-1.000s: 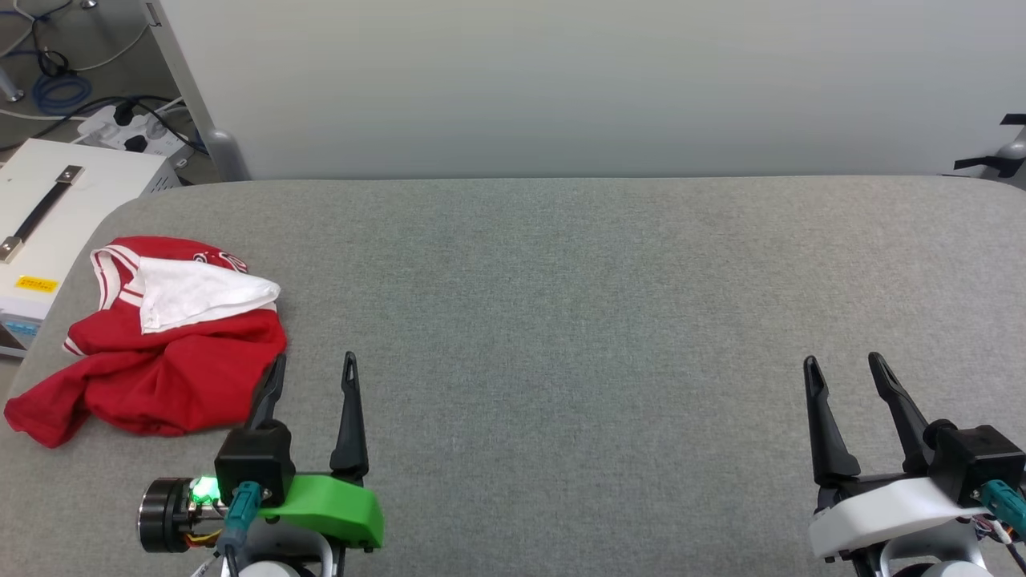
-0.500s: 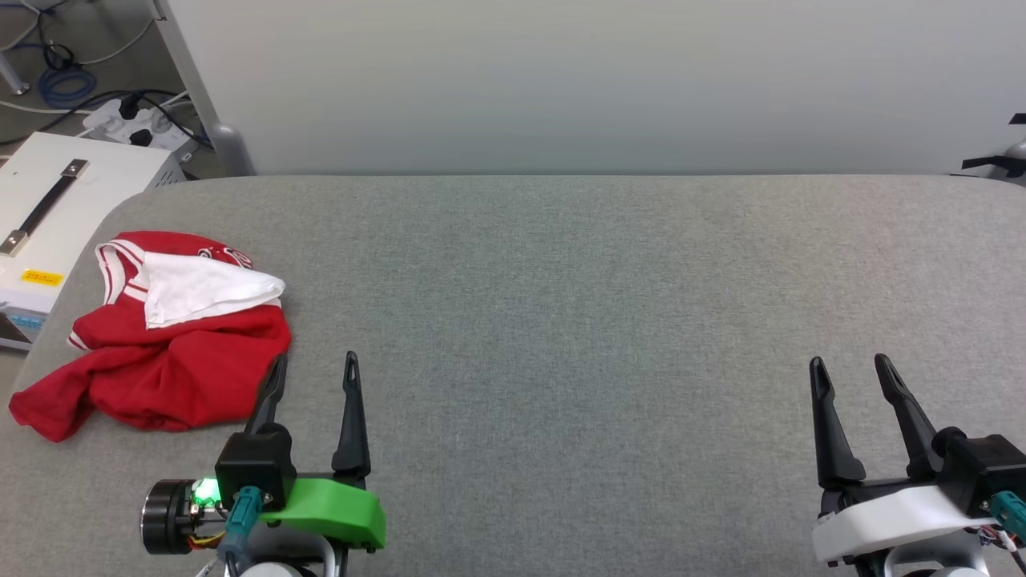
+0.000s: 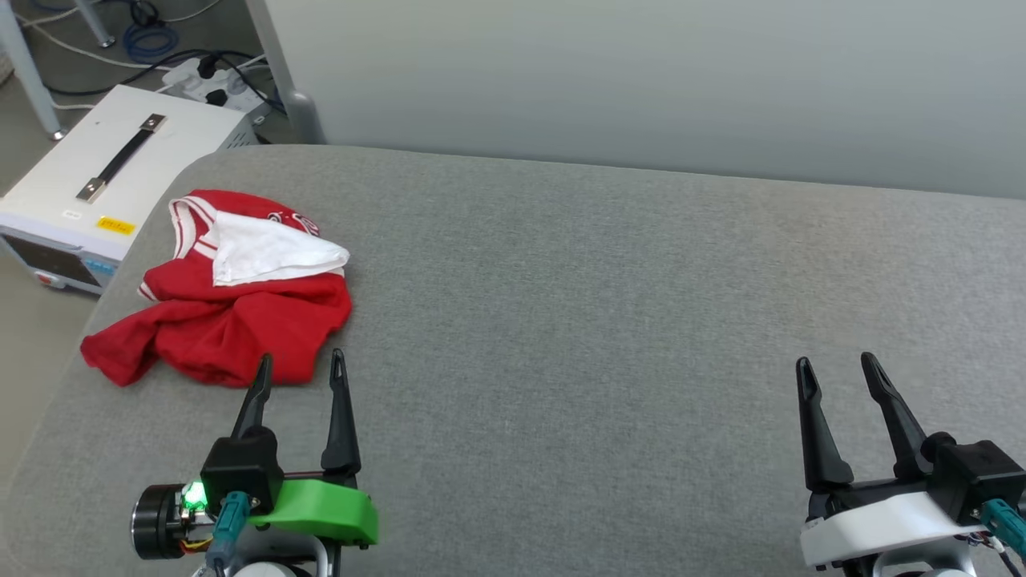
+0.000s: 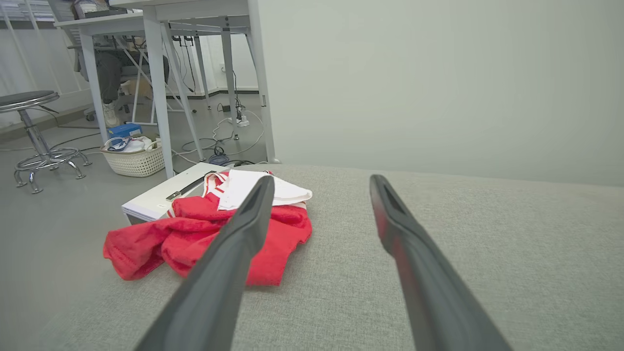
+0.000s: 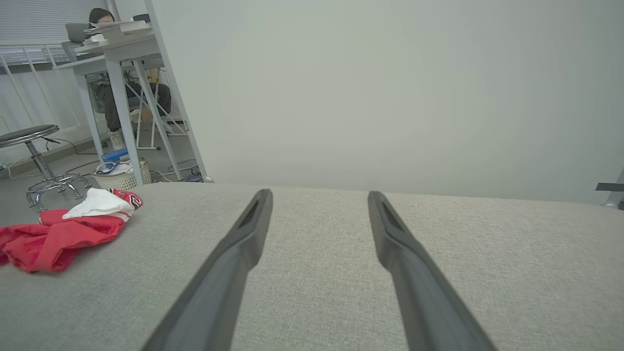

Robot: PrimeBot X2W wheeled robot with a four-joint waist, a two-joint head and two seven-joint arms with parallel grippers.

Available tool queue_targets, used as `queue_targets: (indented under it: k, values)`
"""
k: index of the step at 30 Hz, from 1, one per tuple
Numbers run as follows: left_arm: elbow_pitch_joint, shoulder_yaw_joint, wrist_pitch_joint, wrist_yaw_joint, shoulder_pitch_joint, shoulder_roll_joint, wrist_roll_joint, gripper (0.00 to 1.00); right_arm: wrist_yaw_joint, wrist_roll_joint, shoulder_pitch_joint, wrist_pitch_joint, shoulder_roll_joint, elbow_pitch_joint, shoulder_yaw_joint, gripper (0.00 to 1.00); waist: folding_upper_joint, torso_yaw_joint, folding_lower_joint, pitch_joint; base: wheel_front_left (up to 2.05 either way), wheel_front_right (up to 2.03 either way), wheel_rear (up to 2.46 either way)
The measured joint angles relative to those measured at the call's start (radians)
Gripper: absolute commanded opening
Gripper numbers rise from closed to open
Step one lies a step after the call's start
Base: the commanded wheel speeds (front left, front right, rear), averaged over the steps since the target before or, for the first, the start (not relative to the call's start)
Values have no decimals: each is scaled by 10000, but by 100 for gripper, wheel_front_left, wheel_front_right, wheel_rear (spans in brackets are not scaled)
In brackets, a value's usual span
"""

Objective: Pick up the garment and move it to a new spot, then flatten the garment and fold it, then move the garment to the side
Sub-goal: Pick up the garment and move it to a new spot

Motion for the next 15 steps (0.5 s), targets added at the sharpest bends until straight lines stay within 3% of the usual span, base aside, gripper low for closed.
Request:
queue_targets:
  k: [15]
  values:
    - [153, 280, -293, 150, -35, -6, -512, 100, 0, -94, -5, -297, 2, -54, 483, 100, 0, 1895, 0, 267, 0, 0, 0]
